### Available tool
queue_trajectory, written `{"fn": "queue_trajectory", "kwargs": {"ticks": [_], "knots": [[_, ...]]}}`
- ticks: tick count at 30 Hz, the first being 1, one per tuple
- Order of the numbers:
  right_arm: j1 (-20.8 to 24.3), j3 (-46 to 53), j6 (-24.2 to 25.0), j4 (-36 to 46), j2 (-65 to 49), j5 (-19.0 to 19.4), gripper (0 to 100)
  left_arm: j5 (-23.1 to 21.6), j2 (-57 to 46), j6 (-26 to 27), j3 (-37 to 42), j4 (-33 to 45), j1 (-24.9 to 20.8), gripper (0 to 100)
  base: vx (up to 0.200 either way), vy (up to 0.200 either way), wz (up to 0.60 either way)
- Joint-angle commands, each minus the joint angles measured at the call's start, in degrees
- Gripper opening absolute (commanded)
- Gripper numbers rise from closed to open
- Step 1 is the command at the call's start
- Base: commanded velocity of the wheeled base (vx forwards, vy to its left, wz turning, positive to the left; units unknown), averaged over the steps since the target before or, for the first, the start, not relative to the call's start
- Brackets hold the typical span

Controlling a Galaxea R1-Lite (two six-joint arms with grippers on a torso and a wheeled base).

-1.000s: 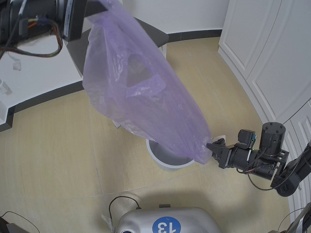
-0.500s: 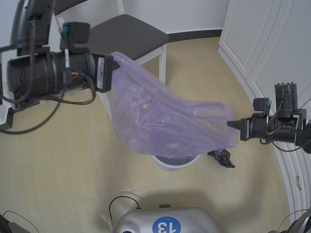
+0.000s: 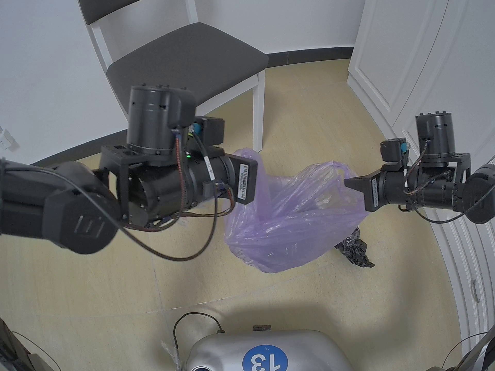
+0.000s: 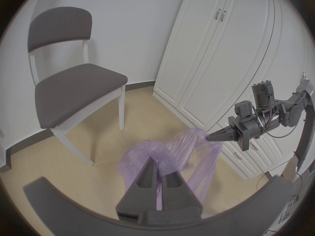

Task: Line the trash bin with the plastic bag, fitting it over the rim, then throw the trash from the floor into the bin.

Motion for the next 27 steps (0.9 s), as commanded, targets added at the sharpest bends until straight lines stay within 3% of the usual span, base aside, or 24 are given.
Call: {"fn": "queue_trajectory", "kwargs": {"ticks": [1,11,19,22,27], "knots": [[1.19,-2.09,-0.02,-0.52,4.19,-0.01,0,0.00,7.19,-0.96,-2.75,-2.80,0.13,0,0.000,0.000,0.00],[1.89,-7.10,0.25,-1.58,9.73,0.43,0,-0.88,14.40,-4.30,-8.46,-6.14,-0.23,0,0.000,0.000,0.00],[-3.03,-11.31,-1.51,-0.78,12.54,1.66,0,-1.06,19.15,-6.05,-12.59,-7.20,-0.66,0,0.000,0.000,0.00],[-4.26,-10.70,-1.86,0.09,12.36,4.21,0,-1.23,20.99,-6.32,-14.79,-7.20,-1.46,0,0.000,0.000,0.00],[-4.61,-7.45,-3.18,0.80,11.22,4.47,0,-2.02,24.33,-6.32,-18.66,-7.20,-2.51,0,0.000,0.000,0.00]]}}
